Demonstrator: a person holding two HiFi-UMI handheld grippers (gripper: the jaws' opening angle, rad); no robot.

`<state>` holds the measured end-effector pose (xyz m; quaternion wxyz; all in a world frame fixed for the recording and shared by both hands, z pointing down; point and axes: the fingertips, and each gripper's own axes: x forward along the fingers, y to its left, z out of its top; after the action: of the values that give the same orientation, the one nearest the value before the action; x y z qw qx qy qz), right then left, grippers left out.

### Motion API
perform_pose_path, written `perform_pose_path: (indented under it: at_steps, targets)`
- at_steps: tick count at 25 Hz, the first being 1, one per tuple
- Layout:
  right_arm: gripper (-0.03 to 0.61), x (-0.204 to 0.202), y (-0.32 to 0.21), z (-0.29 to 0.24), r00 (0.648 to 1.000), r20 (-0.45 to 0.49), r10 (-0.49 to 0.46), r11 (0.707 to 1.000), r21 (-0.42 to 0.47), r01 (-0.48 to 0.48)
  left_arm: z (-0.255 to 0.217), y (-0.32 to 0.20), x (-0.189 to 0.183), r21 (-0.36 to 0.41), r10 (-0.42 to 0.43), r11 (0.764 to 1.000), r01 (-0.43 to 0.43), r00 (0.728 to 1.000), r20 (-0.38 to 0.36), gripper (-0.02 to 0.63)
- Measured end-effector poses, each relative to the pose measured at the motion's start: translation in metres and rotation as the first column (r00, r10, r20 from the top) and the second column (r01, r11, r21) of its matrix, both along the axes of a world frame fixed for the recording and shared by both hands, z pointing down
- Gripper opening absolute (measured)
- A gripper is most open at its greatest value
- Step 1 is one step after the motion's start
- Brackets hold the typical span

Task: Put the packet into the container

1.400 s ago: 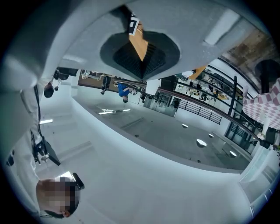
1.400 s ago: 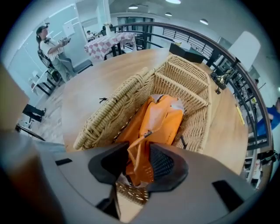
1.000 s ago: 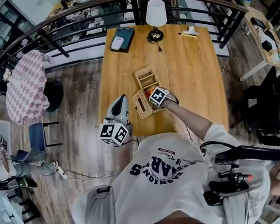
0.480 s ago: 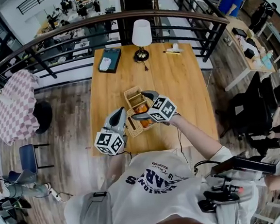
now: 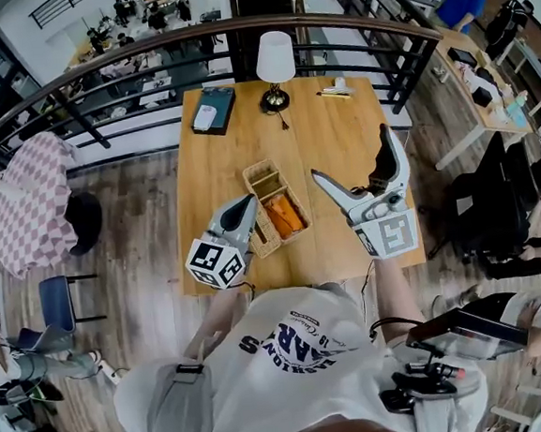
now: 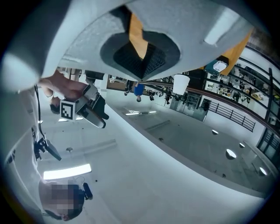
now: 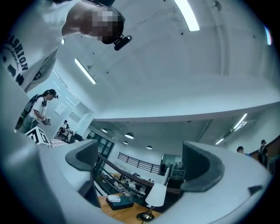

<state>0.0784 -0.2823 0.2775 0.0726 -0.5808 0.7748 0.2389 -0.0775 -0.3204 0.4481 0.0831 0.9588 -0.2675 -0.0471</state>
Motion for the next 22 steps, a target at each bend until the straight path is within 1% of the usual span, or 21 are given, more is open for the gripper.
perform_pose_path:
  at_steps: [3, 5, 8, 11, 12, 14, 17, 18, 19, 20, 22]
  targets:
    - [0.584, 0.008, 0.013, -0.003, 0.999, 0.009, 0.046, 0.998, 0.045, -0.046, -0.004, 0.005, -0.003, 0.001, -0.007, 1.0, 0.007, 1.0, -0.012, 0.0]
    - [0.583, 0.009, 0.018, 0.003, 0.998, 0.026, 0.055, 0.998, 0.041, -0.056, -0.008, 0.003, -0.009, -0.007, -0.038, 0.999, 0.038, 0.999, -0.029, 0.0]
    - [0.581, 0.007, 0.019, 0.021, 0.997, 0.04, 0.072, 0.997, -0.014, -0.072, -0.023, 0.0, -0.016, 0.01, -0.072, 0.997, 0.073, 0.995, -0.069, -0.001]
    - [0.569, -0.001, 0.021, 0.043, 0.997, 0.051, 0.05, 0.996, -0.08, -0.046, -0.04, 0.006, -0.012, 0.071, -0.051, 0.996, 0.056, 0.996, -0.07, 0.0]
    - [0.541, -0.005, 0.023, 0.05, 0.998, 0.051, 0.04, 0.994, -0.101, -0.034, -0.045, 0.009, -0.012, 0.088, -0.044, 0.995, 0.049, 0.997, -0.067, 0.0]
    - [0.429, -0.011, 0.028, 0.06, 0.998, 0.058, 0.029, 0.991, -0.129, -0.021, -0.051, 0.014, -0.012, 0.109, -0.034, 0.993, 0.041, 0.997, -0.067, 0.0]
    - [0.27, -0.014, 0.033, 0.069, 0.996, 0.074, 0.046, 0.986, -0.165, -0.034, -0.055, 0.018, -0.014, 0.114, -0.028, 0.993, 0.037, 0.996, -0.081, 0.0]
    - [0.207, -0.015, 0.036, 0.072, 0.996, 0.078, 0.053, 0.984, -0.174, -0.039, -0.054, 0.02, -0.014, 0.113, -0.025, 0.993, 0.034, 0.996, -0.083, 0.0]
    - [0.131, -0.016, 0.039, 0.075, 0.996, 0.077, 0.054, 0.982, -0.182, -0.039, -0.054, 0.022, -0.013, 0.112, -0.021, 0.993, 0.03, 0.996, -0.084, 0.0]
    - [0.072, -0.018, 0.042, 0.078, 0.996, 0.071, 0.049, 0.981, -0.191, -0.034, -0.053, 0.024, -0.013, 0.109, -0.016, 0.994, 0.025, 0.996, -0.085, 0.0]
    - [0.017, -0.026, 0.047, 0.084, 0.999, 0.051, 0.019, 0.977, -0.213, -0.007, -0.052, 0.027, -0.012, 0.102, -0.009, 0.995, 0.018, 0.996, -0.09, 0.0]
